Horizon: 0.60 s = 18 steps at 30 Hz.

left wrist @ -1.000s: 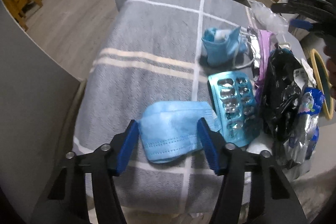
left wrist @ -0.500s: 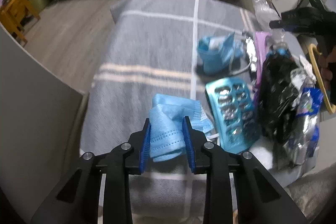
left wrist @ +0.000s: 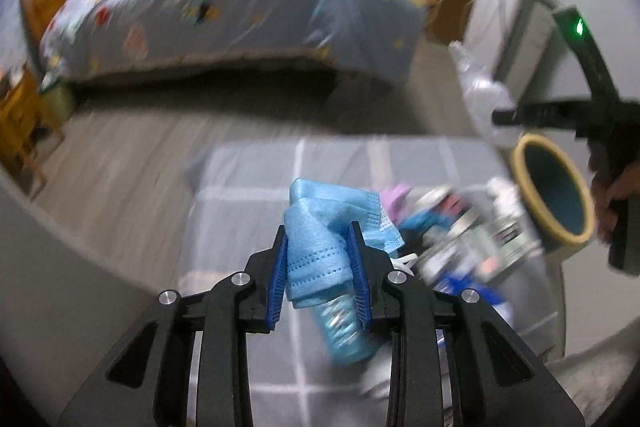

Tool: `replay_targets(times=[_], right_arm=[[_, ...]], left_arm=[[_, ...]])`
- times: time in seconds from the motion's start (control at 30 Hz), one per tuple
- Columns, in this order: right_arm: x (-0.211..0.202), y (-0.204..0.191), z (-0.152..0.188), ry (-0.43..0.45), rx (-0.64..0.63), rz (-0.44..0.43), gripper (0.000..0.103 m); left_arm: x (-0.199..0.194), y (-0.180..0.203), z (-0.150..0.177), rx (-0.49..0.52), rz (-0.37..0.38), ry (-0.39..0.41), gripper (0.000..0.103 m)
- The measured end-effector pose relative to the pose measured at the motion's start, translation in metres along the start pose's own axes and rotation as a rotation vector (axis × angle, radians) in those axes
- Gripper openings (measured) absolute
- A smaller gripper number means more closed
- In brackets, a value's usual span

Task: Collect trash
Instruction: 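Carry both items over the bin and open both tools to drop them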

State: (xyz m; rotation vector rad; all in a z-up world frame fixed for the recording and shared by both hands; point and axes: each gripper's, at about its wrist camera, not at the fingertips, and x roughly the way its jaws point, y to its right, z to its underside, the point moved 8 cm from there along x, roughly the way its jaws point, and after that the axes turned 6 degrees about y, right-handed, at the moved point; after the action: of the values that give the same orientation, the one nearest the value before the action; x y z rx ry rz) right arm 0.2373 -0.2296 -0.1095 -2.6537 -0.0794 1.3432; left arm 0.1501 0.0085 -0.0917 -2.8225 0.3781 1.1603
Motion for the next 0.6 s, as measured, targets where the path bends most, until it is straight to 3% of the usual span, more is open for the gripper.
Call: replay_targets(times=[0.23, 0.33, 0.47, 0.6], right_arm=[[-0.07, 0.064, -0.007, 0.111, 0.057, 0.041, 0.016], [-0.09, 0.1, 0.002, 0.136, 0.114, 0.074, 0.016], [-0.103, 0.155, 0.018, 0.141, 0.169, 0.155, 0.016], [-0.095, 0.211, 0.041, 0.1, 0.285, 0.183, 0.016]], left_arm=[[-0.022, 0.07, -0.085, 0.156, 0.105, 0.14, 0.03], [-0.012, 0.094, -0.098, 0.163, 0.136, 0.17, 0.03], [0.01, 0.133, -0.109, 0.084, 0.252, 0.151, 0.03], [0.027, 0.192, -0.114, 0.137, 0.332, 0.151, 0.031]])
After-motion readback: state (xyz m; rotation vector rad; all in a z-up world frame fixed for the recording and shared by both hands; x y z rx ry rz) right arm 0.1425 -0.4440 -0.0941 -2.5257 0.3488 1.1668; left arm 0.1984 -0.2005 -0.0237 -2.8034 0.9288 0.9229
